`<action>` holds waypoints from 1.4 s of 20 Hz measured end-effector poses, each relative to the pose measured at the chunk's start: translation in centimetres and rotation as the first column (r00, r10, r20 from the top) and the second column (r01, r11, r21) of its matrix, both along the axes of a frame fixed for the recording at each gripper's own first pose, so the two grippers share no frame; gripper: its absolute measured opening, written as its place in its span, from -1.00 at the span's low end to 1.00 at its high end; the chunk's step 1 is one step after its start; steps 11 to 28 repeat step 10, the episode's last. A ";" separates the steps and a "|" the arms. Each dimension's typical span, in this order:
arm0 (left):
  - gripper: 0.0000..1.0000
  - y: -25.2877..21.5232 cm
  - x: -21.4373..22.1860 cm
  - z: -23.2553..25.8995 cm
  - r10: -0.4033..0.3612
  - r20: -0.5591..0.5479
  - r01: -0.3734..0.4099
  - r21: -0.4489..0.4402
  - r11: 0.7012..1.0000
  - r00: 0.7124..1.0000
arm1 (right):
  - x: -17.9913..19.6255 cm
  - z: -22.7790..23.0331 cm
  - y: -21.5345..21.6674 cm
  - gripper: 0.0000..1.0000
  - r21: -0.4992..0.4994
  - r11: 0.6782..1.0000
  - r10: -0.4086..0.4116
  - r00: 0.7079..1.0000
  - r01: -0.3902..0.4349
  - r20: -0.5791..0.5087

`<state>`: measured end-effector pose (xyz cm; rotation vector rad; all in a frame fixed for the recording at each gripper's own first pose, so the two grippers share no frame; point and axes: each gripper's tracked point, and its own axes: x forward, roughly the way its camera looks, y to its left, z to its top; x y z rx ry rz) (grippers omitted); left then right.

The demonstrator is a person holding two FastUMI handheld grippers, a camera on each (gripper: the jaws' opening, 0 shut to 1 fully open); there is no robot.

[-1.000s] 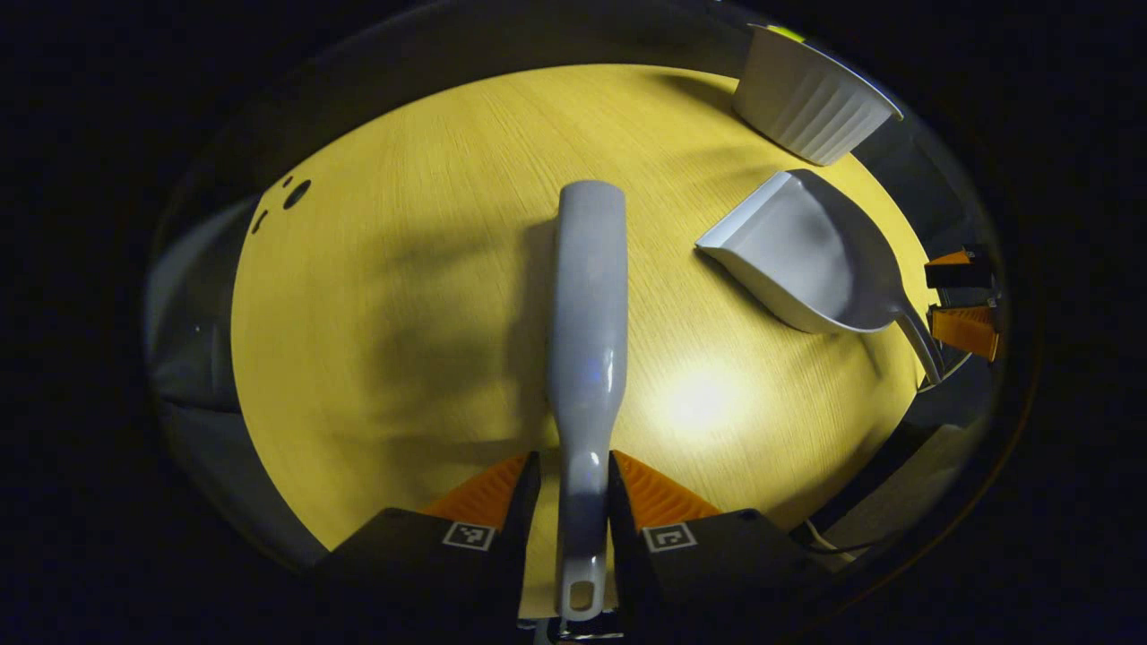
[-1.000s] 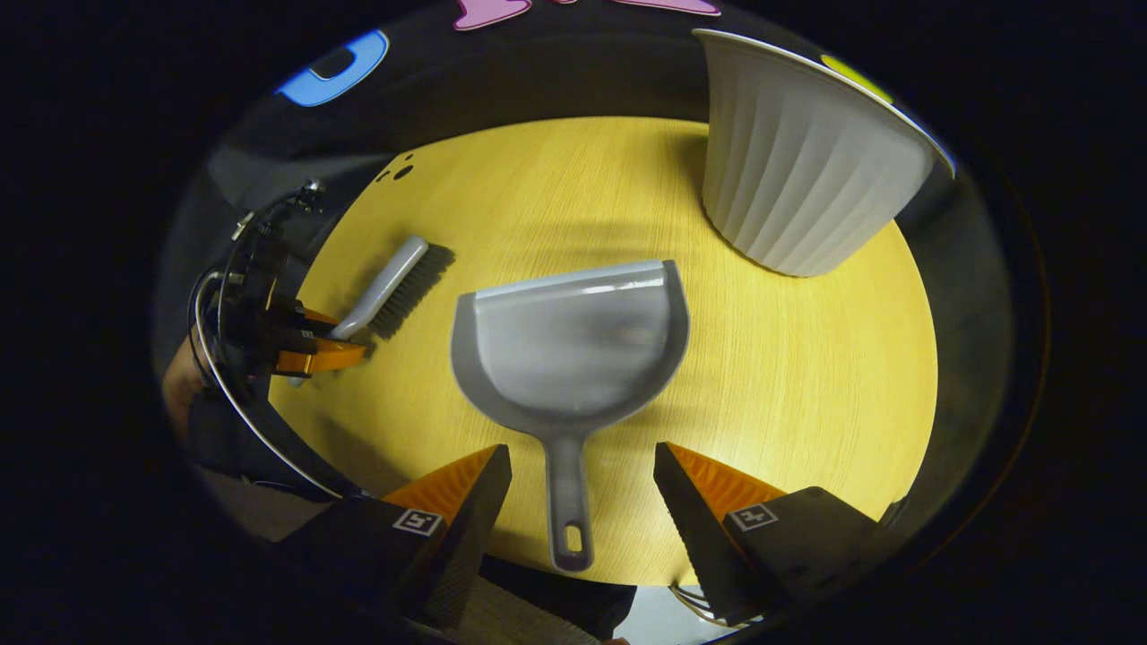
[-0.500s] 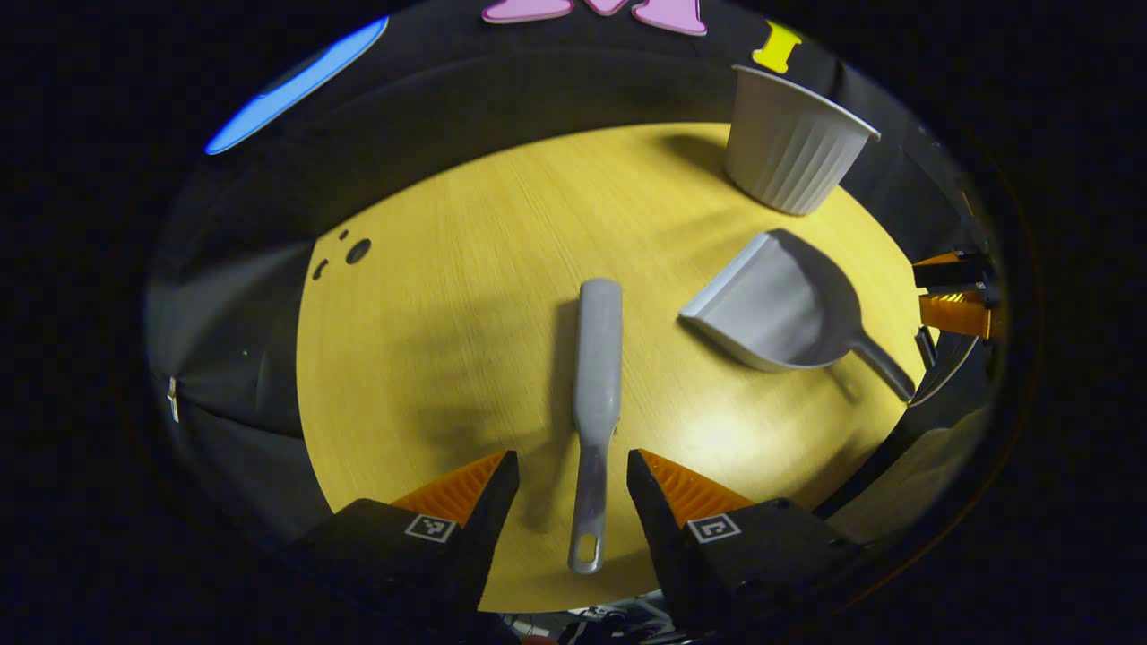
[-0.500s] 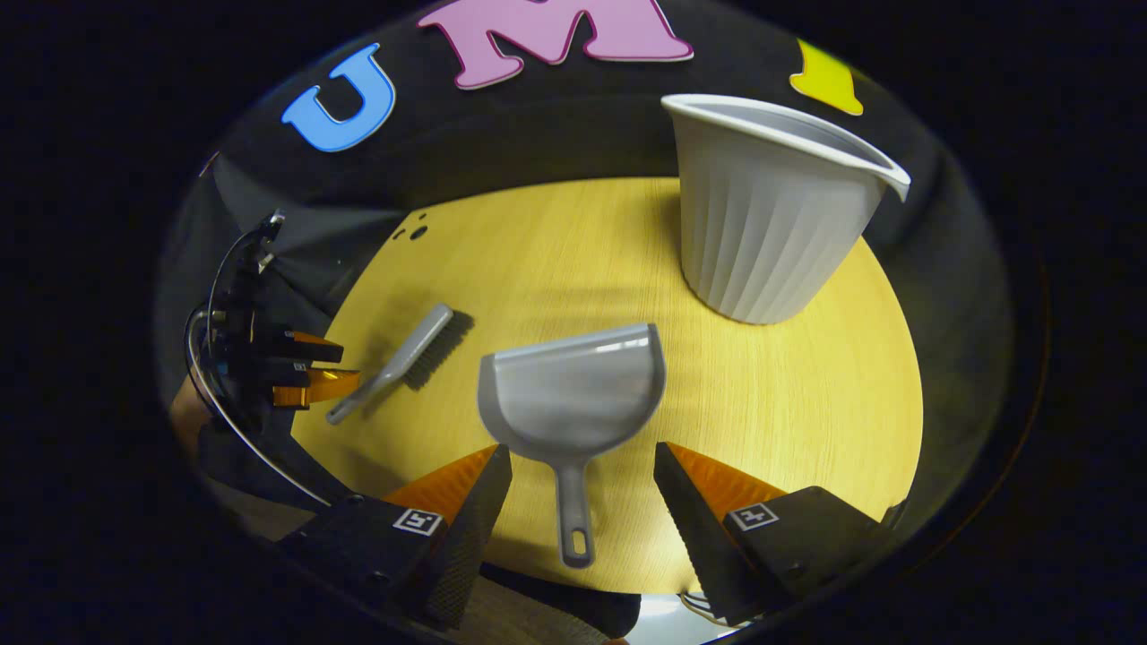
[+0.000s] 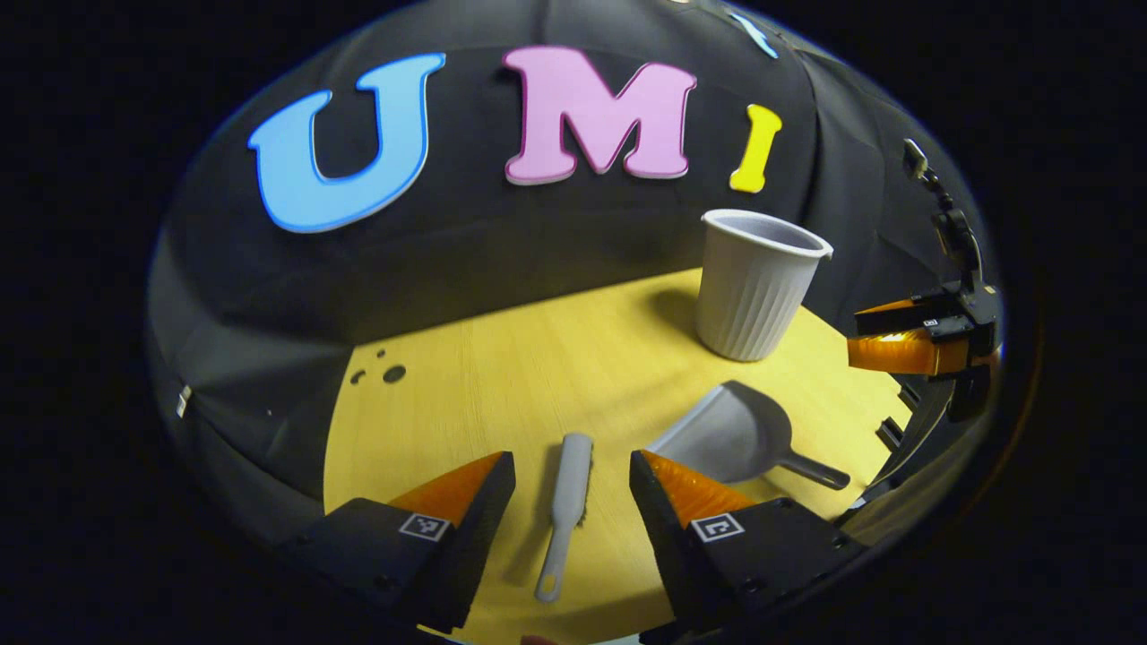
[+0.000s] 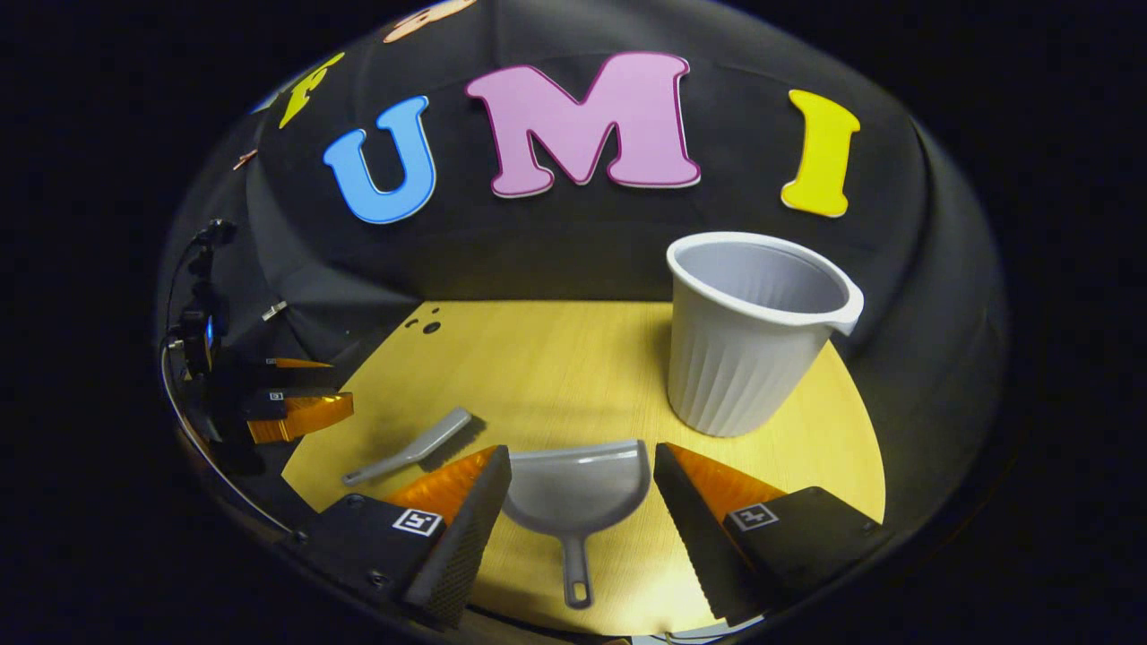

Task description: Pick up the small broom and dustpan from the desktop, sweep the trash into the dustpan with the broom, and then empty the trash into the garbage bin.

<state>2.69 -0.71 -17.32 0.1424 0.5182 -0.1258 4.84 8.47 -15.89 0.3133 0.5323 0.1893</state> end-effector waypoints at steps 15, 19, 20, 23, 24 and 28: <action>0.79 -6.6 1.9 6.3 -0.085 0.194 0.094 -0.039 0.995 0.977 | 1.2 6.0 -2.4 0.97 -0.141 0.989 -0.014 0.973 0.047 0.230; 0.79 -6.6 1.9 6.3 -0.085 0.194 0.094 -0.039 0.995 0.977 | 1.2 6.0 -2.4 0.97 -0.141 0.989 -0.014 0.973 0.047 0.230; 0.79 -6.6 1.9 6.3 -0.085 0.194 0.094 -0.039 0.995 0.977 | 1.2 6.0 -2.4 0.97 -0.141 0.989 -0.014 0.973 0.047 0.230; 0.79 -6.6 1.9 6.3 -0.085 0.194 0.094 -0.039 0.995 0.977 | 1.2 6.0 -2.4 0.97 -0.141 0.989 -0.014 0.973 0.047 0.230; 0.79 -6.6 1.9 6.3 -0.085 0.194 0.094 -0.039 0.995 0.977 | 1.2 6.0 -2.4 0.97 -0.141 0.989 -0.014 0.973 0.047 0.230; 0.79 -6.6 1.9 6.3 -0.085 0.194 0.094 -0.039 0.995 0.977 | 1.2 6.0 -2.4 0.97 -0.141 0.989 -0.014 0.973 0.047 0.230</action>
